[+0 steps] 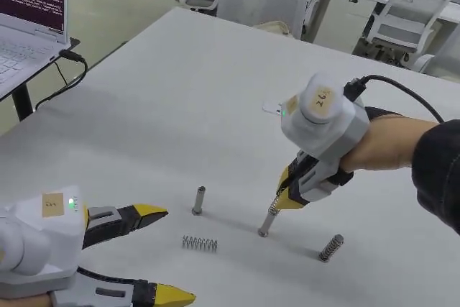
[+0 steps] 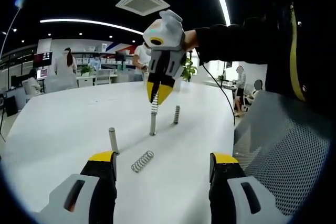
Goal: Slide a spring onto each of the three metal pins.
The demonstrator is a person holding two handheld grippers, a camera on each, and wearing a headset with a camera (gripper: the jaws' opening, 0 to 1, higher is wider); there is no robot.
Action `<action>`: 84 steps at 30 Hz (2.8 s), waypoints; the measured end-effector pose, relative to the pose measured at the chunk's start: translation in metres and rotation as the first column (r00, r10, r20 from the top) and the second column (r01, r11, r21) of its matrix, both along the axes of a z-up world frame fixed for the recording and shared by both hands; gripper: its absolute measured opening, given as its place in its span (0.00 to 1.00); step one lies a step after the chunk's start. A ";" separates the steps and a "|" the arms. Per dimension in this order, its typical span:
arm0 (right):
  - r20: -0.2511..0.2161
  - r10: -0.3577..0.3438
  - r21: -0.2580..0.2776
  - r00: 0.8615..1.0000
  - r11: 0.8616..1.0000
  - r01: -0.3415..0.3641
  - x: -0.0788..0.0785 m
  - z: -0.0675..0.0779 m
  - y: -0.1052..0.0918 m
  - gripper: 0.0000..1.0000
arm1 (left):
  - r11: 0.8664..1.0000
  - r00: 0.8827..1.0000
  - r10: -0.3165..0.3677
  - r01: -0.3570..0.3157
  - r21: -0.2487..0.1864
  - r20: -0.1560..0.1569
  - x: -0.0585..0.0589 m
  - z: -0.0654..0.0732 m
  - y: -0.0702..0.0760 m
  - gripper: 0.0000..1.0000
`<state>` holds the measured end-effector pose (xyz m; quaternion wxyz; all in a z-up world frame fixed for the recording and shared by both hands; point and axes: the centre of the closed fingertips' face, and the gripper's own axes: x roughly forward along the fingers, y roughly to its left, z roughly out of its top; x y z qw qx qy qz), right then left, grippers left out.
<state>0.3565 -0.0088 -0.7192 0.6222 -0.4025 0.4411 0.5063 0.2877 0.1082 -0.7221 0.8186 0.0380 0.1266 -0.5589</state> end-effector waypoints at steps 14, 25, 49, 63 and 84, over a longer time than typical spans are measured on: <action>-0.011 -0.012 0.007 1.000 1.000 0.012 0.001 -0.014 0.001 0.08 | 1.000 1.000 0.001 -0.001 0.000 -0.003 0.000 -0.002 0.000 0.68; -0.003 -0.027 0.002 1.000 1.000 0.027 0.003 -0.032 0.001 0.08 | 1.000 1.000 -0.001 0.001 0.000 -0.003 0.001 -0.002 -0.001 0.67; -0.010 -0.051 -0.007 0.999 0.999 0.051 0.003 -0.054 0.000 0.08 | 1.000 1.000 0.005 -0.005 0.000 -0.004 0.002 -0.002 0.001 0.65; -0.007 -0.064 0.016 0.998 0.998 0.065 0.001 -0.052 -0.002 0.14 | 1.000 1.000 0.001 -0.001 0.004 -0.005 0.003 -0.003 0.000 0.64; 0.076 -0.073 0.116 0.994 0.991 0.063 -0.007 -0.013 0.010 0.21 | 1.000 1.000 -0.009 0.010 0.018 -0.008 0.003 -0.006 -0.002 0.62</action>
